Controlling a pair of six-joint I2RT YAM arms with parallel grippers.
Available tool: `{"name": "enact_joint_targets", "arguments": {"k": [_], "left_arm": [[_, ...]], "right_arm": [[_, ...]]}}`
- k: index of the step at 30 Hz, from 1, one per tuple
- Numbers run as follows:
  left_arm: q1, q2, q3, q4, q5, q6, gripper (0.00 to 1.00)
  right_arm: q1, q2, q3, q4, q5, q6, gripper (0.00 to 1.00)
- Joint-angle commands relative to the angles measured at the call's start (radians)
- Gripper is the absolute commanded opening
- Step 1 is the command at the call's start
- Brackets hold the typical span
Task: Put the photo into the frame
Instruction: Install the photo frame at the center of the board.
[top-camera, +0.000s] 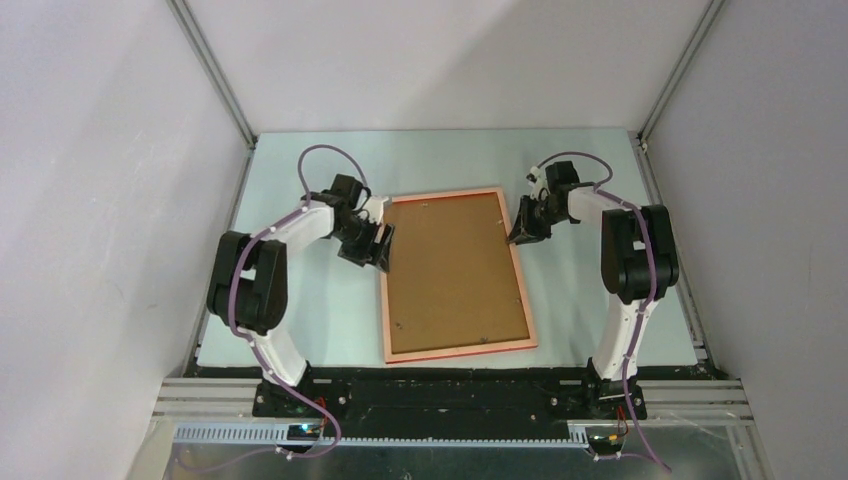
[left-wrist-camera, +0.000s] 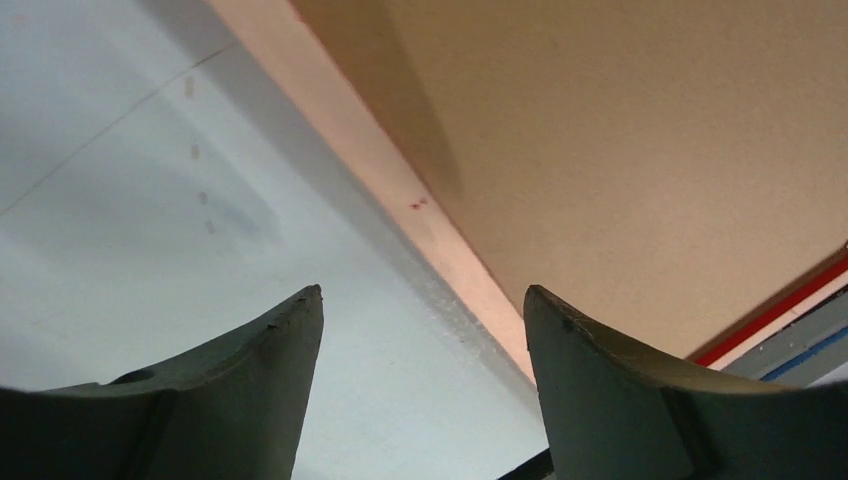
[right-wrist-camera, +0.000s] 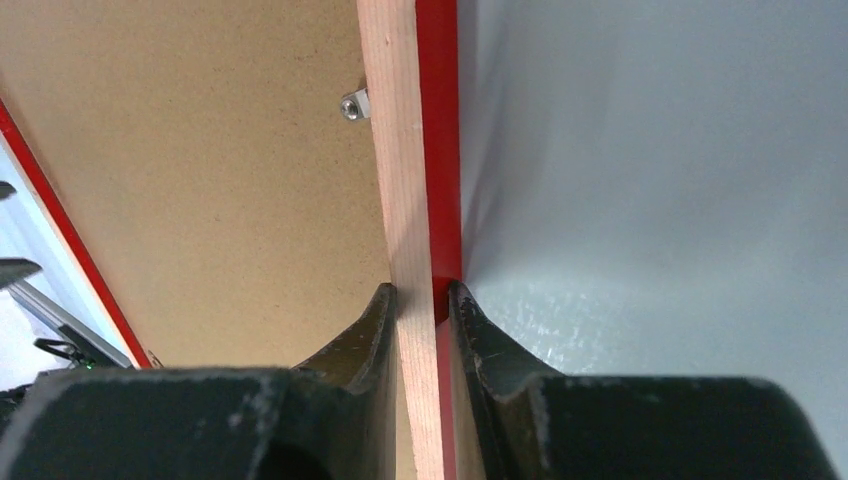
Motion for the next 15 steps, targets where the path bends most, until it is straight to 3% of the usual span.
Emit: {"name": "enact_joint_targets", "arguments": {"k": [1, 15], "left_arm": [[-0.043, 0.018, 0.014, 0.006, 0.052, 0.019, 0.79], [-0.093, 0.028, -0.051, 0.007, 0.003, -0.047, 0.82]], "right_arm": [[-0.012, 0.013, 0.019, 0.092, -0.048, 0.11, 0.0], [-0.018, 0.037, 0.021, 0.216, -0.077, 0.22, 0.0]]}}
